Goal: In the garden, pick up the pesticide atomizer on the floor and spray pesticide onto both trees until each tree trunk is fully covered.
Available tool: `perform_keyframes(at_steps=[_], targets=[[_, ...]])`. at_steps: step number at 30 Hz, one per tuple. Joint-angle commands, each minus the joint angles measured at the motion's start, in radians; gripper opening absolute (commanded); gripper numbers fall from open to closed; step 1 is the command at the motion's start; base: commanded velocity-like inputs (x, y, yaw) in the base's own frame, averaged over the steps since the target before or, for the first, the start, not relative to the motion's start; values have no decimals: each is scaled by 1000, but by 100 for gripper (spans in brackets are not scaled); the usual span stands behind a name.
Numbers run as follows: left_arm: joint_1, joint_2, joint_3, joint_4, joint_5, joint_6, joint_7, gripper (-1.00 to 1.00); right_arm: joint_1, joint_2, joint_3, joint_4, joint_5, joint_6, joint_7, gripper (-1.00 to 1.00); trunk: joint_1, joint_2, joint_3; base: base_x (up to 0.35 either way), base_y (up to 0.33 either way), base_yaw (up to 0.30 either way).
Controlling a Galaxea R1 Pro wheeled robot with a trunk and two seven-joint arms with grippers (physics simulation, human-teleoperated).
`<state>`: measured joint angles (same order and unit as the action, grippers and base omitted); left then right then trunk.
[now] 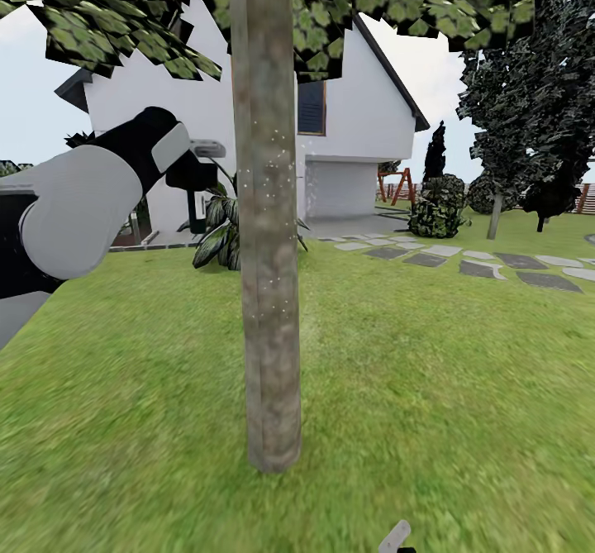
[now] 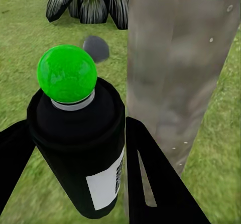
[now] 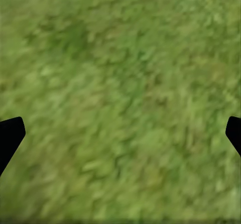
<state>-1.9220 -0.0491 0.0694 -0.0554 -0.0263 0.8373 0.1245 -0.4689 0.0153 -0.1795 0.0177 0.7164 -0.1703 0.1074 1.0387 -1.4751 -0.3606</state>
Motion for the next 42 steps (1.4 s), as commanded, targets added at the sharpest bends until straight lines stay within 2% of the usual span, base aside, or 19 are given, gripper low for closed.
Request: perform_keyframes(at_steps=[1,4,8,10,19,23,29,34,42], targets=[[0,0,-1,-9,0,0,1,-100,0,0,0,0,0,0,0,100,0,0,0,0,0,0],[0,1,31,-76,-1,3,1,-100,0,0,0,1,0,0,0,100,0,0,0,0,0,0],[0,1,44,-111,-1,4,1,-100,0,1,0,1,0,0,0,100,0,0,0,0,0,0],[0,1,63,-152,-1,6,1,-100,0,1,0,1,0,0,0,100,0,0,0,0,0,0],[0,1,79,-175,-2,8,1,-100,0,1,0,1,0,0,0,100,0,0,0,0,0,0],[0,3,83,-166,-3,7,1,-100,0,0,0,1,0,0,0,100,0,0,0,0,0,0],[0,3,84,-47,-3,2,1,-100,0,0,0,1,0,0,0,100,0,0,0,0,0,0],[1,5,85,11,-5,-12,0,-100,0,0,0,1,0,0,0,100,0,0,0,0,0,0],[75,6,84,21,-4,-59,0,-100,0,0,0,1,0,0,0,100,0,0,0,0,0,0]])
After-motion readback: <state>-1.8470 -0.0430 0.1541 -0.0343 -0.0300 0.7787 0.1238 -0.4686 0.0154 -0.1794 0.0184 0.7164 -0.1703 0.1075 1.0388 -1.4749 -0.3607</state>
